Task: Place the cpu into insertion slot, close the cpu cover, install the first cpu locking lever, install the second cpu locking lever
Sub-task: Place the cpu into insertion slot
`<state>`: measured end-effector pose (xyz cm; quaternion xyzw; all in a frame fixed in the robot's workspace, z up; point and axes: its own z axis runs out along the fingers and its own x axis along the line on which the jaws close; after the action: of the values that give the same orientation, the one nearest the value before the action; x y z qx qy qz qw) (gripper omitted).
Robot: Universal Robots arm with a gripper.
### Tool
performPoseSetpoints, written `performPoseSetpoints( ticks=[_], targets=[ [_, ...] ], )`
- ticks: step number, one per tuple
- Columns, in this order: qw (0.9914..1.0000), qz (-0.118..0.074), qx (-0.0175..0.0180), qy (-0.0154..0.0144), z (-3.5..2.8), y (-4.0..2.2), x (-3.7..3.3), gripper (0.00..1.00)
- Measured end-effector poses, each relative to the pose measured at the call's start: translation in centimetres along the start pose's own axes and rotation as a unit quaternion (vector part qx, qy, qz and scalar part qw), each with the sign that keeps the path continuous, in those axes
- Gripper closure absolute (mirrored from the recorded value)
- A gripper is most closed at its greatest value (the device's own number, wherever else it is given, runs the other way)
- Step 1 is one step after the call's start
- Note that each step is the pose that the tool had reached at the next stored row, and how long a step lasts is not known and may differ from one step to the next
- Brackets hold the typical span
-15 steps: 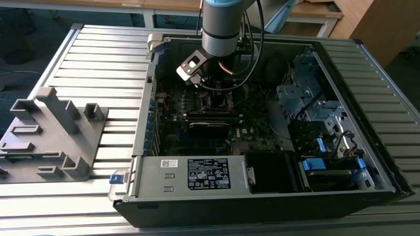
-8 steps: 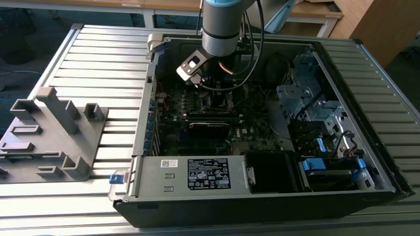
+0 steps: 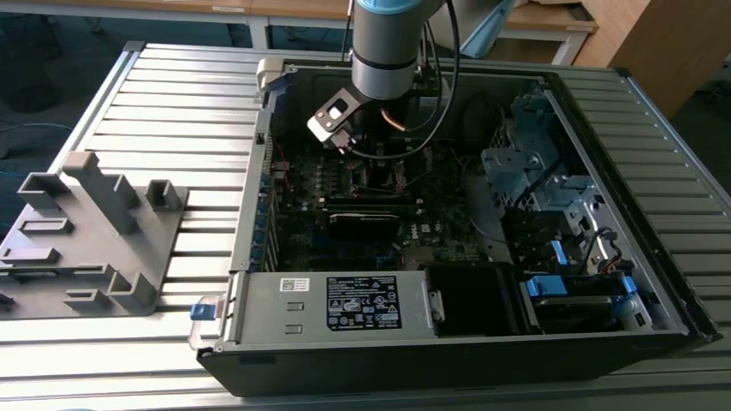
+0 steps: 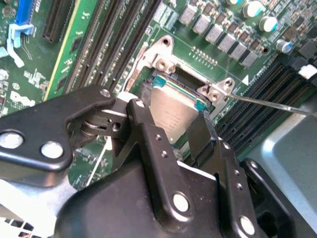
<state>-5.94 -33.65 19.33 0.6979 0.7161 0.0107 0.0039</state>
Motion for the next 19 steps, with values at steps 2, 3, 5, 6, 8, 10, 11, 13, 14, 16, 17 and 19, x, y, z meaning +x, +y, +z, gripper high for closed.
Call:
performPoseSetpoints(
  ticks=[2, 3, 5, 6, 8, 10, 11, 13, 14, 16, 17, 19],
  targets=[
    [1.0, 0.0, 0.0, -0.0001, 0.02, 0.0, 0.0, 0.47],
    [1.0, 0.0, 0.0, 0.0, 0.03, 0.0, 0.0, 0.47],
    [1.0, 0.0, -0.0001, 0.0001, 0.04, 0.01, 0.01, 0.47],
    [1.0, 0.0, -0.0001, 0.0001, 0.04, 0.01, 0.01, 0.47],
    [1.0, 0.0, -0.0001, 0.0001, 0.04, 0.01, 0.01, 0.47],
    [1.0, 0.0, -0.0001, 0.0001, 0.04, 0.01, 0.01, 0.47],
    [1.0, 0.0, -0.0002, 0.0002, 0.05, 0.01, 0.01, 0.47],
    [1.0, 0.0, -0.0008, 0.0012, 0.13, 0.03, 0.05, 0.46],
    [1.0, 0.0, -0.0006, 0.0008, 0.11, 0.02, 0.03, 0.4],
    [1.0, 0.0, -0.0001, 0.0001, 0.05, 0.01, 0.01, 0.4],
    [1.0, 0.0, -0.0002, 0.0002, 0.06, 0.01, 0.01, 0.4],
    [1.0, 0.0, 0.0, 0.0, -0.02, 0.01, 0.01, 0.4]
  ],
)
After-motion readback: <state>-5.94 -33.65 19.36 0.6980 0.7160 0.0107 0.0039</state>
